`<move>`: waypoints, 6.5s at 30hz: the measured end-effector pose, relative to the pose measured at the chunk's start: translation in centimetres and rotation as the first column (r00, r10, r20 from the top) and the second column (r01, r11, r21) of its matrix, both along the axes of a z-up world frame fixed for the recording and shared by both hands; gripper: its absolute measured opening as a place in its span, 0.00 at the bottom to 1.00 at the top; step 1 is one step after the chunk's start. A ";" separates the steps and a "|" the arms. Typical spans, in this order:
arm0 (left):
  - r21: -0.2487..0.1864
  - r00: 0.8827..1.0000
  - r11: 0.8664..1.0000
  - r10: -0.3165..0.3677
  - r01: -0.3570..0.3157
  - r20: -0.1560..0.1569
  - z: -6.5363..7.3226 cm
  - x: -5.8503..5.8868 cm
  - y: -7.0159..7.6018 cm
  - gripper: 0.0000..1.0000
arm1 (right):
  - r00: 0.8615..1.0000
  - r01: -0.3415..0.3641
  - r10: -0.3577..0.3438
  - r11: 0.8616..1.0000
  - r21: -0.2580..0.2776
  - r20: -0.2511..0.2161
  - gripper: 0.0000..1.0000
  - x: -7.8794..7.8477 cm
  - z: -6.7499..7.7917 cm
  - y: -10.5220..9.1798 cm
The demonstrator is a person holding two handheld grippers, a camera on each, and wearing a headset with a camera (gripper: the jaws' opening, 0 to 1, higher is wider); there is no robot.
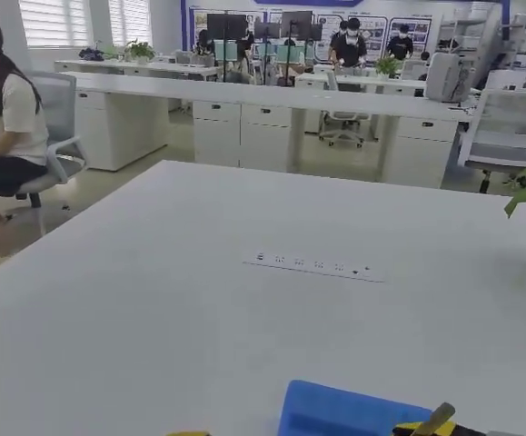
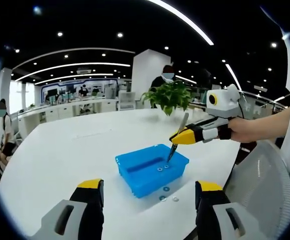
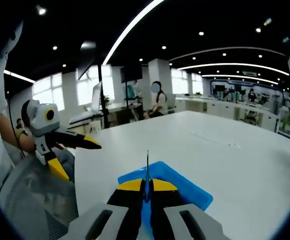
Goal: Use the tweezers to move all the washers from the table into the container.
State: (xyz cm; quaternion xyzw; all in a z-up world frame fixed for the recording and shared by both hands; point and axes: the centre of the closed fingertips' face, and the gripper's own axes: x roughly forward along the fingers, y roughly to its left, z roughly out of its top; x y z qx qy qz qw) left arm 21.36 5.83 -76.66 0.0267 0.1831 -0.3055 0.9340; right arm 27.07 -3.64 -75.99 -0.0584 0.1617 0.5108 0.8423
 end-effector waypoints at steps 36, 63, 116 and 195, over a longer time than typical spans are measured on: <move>0.031 1.000 1.000 0.004 -0.004 -0.018 -0.6 0.0 0.3 0.72 | 0.926 -0.260 0.337 0.897 -0.358 0.172 0.00 -3.6 -6.9 3.4; 0.042 0.999 0.999 -0.011 0.012 -0.034 -1.0 -0.2 0.2 0.69 | 0.935 -0.331 0.353 0.892 -0.307 0.017 0.00 -8.8 -6.7 1.8; 0.040 0.999 0.999 -0.007 0.008 -0.033 -0.9 -0.2 0.2 0.68 | 0.964 -0.257 0.245 0.956 -0.143 -0.100 0.03 -8.9 -6.5 1.5; -0.018 0.997 0.997 0.074 -0.074 0.024 0.5 0.5 1.7 0.69 | 0.967 0.079 -0.092 0.995 -0.066 -0.238 0.02 4.9 -5.0 2.1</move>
